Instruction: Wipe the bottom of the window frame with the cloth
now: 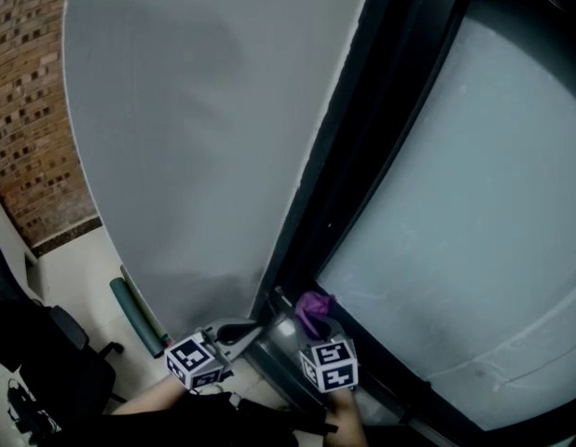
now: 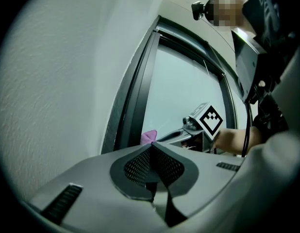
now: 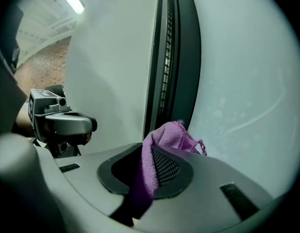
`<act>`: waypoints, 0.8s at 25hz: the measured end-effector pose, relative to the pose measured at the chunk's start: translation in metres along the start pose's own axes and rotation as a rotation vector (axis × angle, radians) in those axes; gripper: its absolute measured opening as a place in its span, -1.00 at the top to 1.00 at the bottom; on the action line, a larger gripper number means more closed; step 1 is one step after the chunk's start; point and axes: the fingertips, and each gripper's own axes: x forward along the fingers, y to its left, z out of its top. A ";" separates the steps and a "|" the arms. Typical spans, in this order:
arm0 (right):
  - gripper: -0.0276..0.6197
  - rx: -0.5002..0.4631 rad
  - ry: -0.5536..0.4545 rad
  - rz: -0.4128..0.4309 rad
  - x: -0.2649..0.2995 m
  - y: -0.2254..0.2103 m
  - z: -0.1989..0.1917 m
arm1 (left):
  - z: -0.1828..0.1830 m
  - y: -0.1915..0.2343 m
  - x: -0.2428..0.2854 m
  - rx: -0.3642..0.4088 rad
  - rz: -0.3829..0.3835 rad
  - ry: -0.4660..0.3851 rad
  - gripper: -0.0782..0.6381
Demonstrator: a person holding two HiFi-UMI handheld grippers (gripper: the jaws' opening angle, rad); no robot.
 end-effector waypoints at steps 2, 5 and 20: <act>0.71 0.020 -0.057 0.012 -0.014 0.004 0.002 | 0.002 -0.002 0.000 0.006 -0.010 0.006 0.78; 0.71 0.076 -0.134 0.024 -0.035 0.006 0.005 | 0.004 -0.004 0.002 0.018 -0.025 0.009 0.78; 0.73 0.095 -0.393 -0.094 -0.101 0.003 0.004 | 0.021 -0.007 0.005 0.023 -0.038 -0.060 0.78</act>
